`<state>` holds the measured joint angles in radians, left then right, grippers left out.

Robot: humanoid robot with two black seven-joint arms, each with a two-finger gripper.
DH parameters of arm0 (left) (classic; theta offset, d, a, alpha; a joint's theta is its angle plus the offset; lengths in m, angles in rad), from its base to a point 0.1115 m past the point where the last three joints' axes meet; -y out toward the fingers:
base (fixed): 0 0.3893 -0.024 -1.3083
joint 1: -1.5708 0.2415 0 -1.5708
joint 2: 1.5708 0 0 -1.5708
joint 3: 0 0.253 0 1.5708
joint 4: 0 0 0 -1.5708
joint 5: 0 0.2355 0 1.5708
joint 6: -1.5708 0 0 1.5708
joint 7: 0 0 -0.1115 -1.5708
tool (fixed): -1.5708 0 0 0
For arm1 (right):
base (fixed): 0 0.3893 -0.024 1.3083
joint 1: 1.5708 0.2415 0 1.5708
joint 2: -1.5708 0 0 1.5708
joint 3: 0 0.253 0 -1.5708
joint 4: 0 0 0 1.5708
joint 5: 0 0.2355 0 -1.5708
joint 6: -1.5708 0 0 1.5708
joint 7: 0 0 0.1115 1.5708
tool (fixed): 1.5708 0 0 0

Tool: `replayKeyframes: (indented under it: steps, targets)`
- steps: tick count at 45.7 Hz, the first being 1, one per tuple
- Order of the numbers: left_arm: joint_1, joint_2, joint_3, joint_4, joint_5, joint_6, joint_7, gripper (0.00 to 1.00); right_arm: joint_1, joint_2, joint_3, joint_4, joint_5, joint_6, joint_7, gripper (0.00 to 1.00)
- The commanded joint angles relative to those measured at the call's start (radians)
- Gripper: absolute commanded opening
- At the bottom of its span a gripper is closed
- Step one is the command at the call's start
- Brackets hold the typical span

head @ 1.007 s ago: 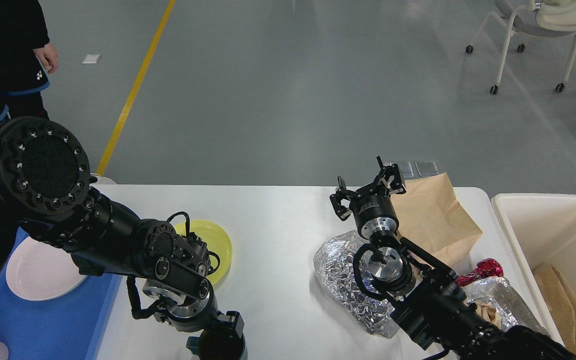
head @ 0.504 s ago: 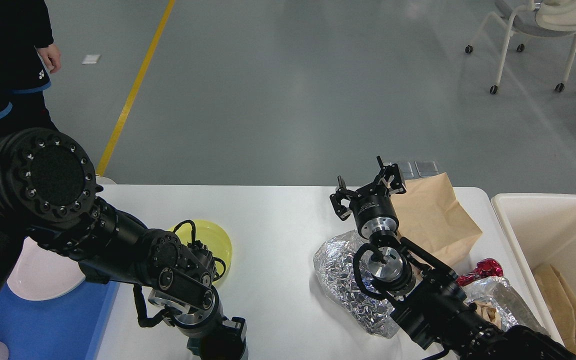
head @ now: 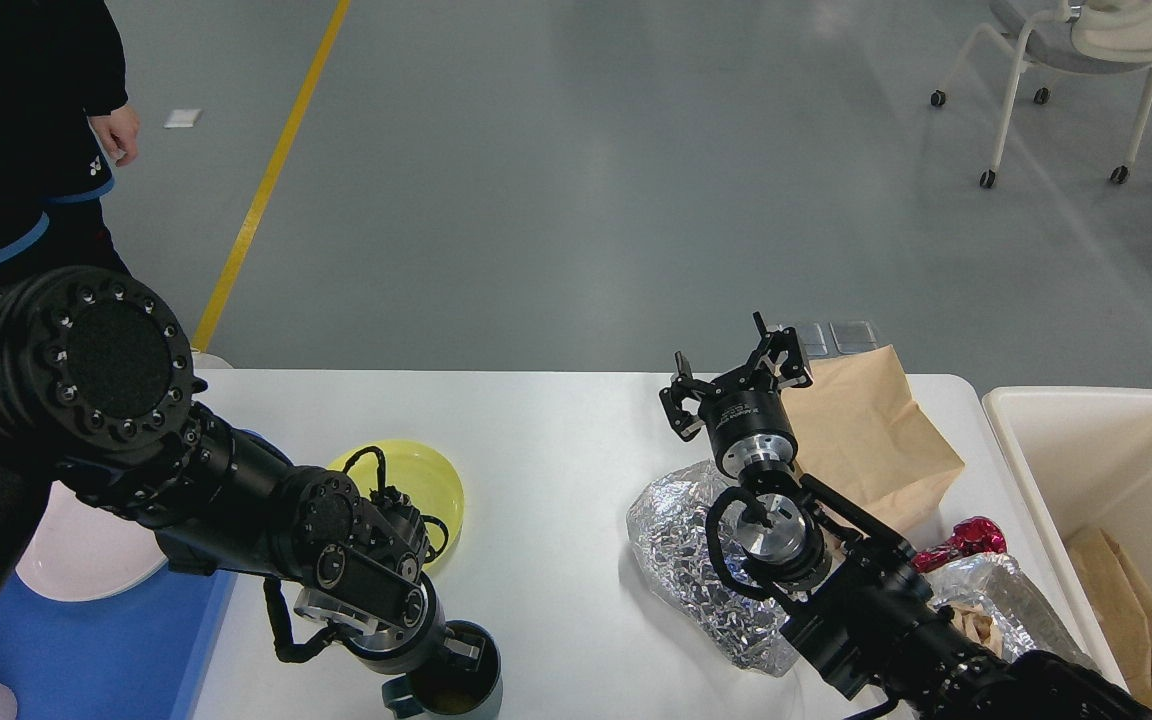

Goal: Tidy desktop

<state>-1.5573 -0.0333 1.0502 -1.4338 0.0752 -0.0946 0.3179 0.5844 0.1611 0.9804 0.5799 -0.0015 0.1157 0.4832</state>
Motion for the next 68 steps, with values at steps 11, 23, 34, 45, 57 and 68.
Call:
replayKeyframes:
  steps: [11, 23, 34, 45, 57, 68]
  targets:
    - [-0.085, 0.032, 0.004, -0.022, 0.005, -0.166, -0.013, 0.00, 0.000, 0.000, 0.001, 0.000, 0.000, -0.001, 0.000, 1.00]
    - [-0.384, 0.320, 0.011, -0.115, 0.005, -0.480, -0.014, 0.00, 0.000, 0.000, 0.001, 0.000, 0.000, -0.001, 0.000, 1.00]
    - [-0.753, 0.615, 0.146, -0.132, 0.006, -0.764, -0.014, 0.00, 0.000, 0.000, 0.000, 0.000, 0.000, -0.001, 0.000, 1.00]
    - [-0.777, 0.662, 0.329, -0.128, 0.029, -0.754, -0.017, 0.00, 0.000, 0.000, 0.000, 0.000, 0.000, -0.001, 0.000, 1.00]
    - [-0.505, 0.701, 0.376, -0.116, 0.051, -0.381, -0.031, 0.00, -0.002, 0.000, 0.000, 0.000, 0.000, -0.001, 0.000, 1.00]
    - [-0.291, 0.690, 0.375, -0.117, 0.064, -0.226, -0.031, 0.00, 0.000, 0.000, 0.000, 0.000, 0.000, -0.001, 0.000, 1.00]
